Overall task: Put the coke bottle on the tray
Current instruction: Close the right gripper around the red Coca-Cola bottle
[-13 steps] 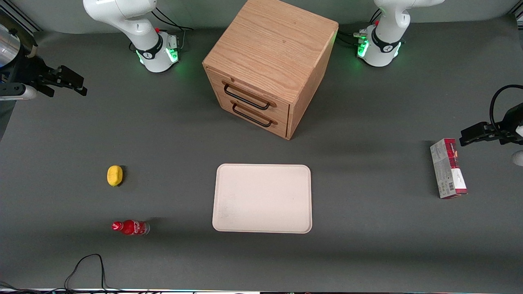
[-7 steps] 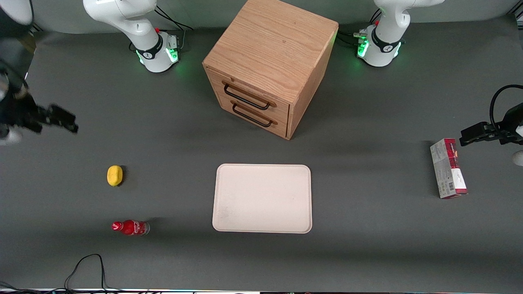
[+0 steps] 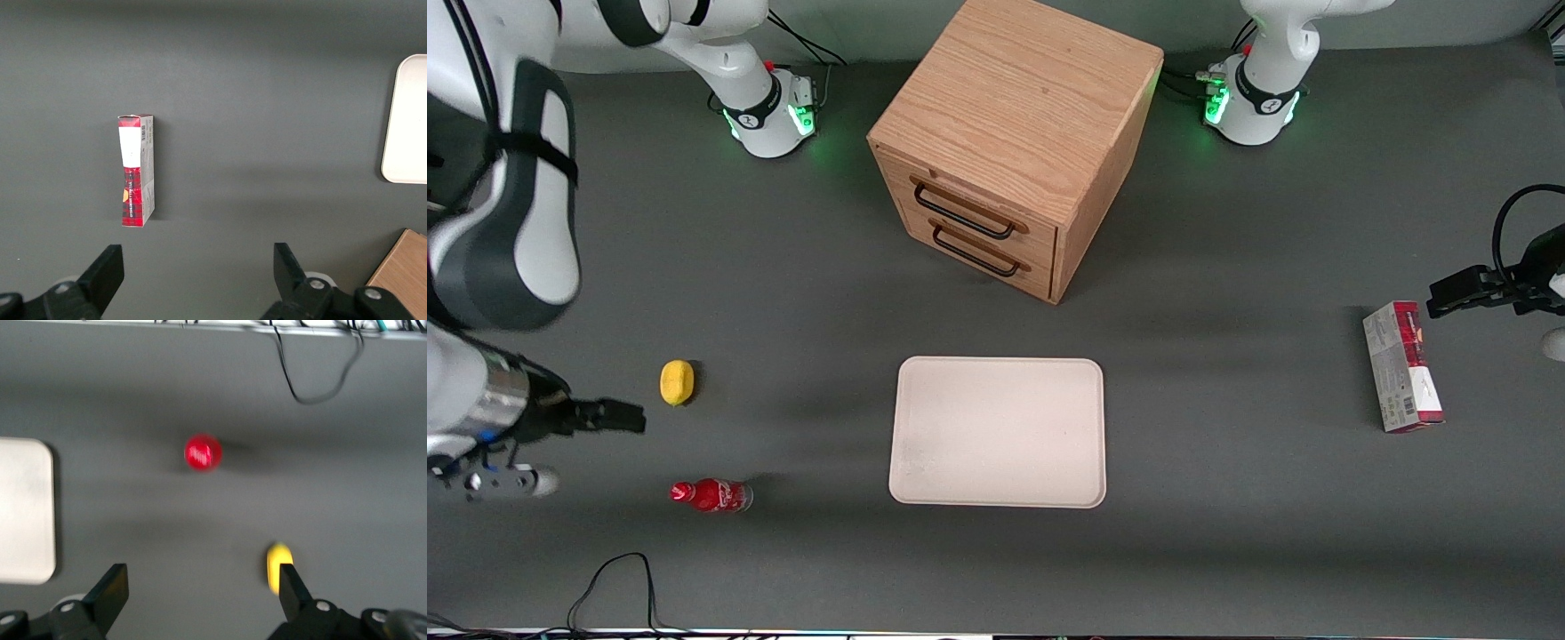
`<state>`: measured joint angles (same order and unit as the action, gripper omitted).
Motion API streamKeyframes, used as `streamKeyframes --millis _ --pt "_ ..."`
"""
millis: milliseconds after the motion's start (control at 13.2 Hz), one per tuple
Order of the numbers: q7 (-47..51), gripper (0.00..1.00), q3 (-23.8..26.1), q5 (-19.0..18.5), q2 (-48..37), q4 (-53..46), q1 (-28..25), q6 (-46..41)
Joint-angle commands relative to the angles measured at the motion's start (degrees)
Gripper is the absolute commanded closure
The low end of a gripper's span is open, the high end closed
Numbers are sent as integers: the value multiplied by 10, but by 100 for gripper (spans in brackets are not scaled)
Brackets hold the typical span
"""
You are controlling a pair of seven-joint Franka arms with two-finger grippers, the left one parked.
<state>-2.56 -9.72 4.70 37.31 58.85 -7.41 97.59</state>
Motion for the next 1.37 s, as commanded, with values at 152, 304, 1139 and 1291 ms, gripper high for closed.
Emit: streamKeyframes --millis 152,304,1139,1291 --pt "-57 0 -5 51 37 51 -1 137" --pt "-79 0 -5 58 36 108 -1 216" --pt "-82 26 -1 105 71 138 -5 284" --pt "-83 60 -1 102 71 137 -5 282"
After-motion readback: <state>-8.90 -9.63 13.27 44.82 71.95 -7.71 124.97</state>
